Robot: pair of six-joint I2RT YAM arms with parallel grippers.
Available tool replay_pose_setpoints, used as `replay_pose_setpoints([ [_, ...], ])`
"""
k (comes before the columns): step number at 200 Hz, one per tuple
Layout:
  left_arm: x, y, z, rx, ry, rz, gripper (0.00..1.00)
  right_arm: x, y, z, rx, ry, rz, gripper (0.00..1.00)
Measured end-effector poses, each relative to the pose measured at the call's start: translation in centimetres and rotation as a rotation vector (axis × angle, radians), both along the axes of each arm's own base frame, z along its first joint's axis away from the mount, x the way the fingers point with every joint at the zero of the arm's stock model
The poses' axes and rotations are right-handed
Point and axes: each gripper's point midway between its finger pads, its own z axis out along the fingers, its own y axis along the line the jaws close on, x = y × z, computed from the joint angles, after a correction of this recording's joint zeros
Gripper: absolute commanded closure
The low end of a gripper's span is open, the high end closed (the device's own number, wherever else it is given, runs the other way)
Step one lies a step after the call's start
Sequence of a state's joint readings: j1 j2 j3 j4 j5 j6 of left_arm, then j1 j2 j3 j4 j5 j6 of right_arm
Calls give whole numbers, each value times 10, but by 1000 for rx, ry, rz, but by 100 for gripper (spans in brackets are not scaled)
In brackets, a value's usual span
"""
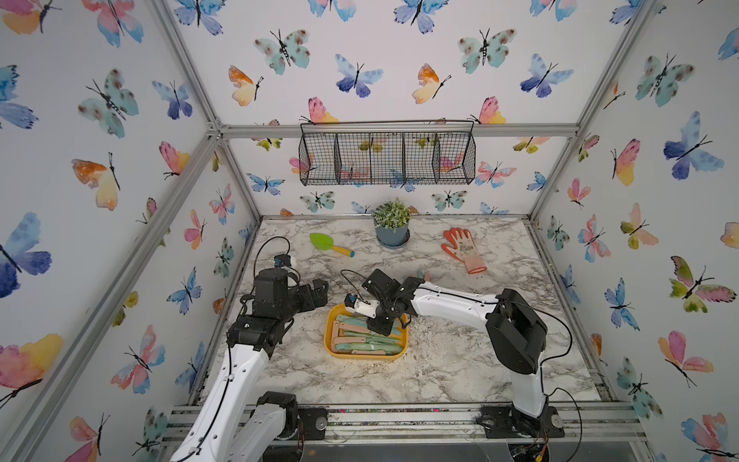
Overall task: Take the fruit knife out of the storage box
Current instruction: Pick up the fruit knife from the storage box, then place the fruit knife at the center of the board.
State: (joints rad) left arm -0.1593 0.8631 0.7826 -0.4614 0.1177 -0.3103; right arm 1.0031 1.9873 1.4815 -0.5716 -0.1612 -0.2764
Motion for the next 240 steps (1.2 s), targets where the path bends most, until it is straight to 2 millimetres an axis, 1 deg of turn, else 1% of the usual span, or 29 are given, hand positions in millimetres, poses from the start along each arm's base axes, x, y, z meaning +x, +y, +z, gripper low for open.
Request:
replay_pose_setpoints([
  [38,-1,-3,0,-11,2,-17,1,3,-4,5,0,-22,-25,80],
  [68,-2,-16,-1,-42,13,-78,2,11,-4,20,34,-43,-72,80],
  [92,-8,-38,-3,-67,21,-174,2,25,-7,33,70,-60,-139,80],
  [113,-16,-58,-5,-71,28,-250,2,42,-17,46,103,-72,-214,80],
  [114,-17,-61,-5,-71,29,-262,1,44,-17,47,106,-75,-219,80],
  [121,-19,-67,-6,-69,33,-282,1,50,-21,51,115,-80,-247,80],
  [123,-21,-71,-7,-67,36,-299,2,52,-22,52,117,-81,-254,80],
  [130,-25,-78,-8,-64,42,-325,2,58,-26,56,127,-88,-281,79],
  [146,-31,-91,-13,-53,56,-372,2,72,-36,62,141,-99,-347,79],
  [168,-37,-105,-21,-41,82,-426,1,92,-59,66,149,-108,-461,80],
  [195,-36,-108,-29,-30,111,-434,2,114,-100,64,145,-114,-626,80],
  [222,-36,-108,-31,-27,115,-435,2,130,-147,54,130,-109,-797,80],
  [240,-36,-108,-31,-27,115,-434,2,135,-175,42,112,-93,-900,80],
])
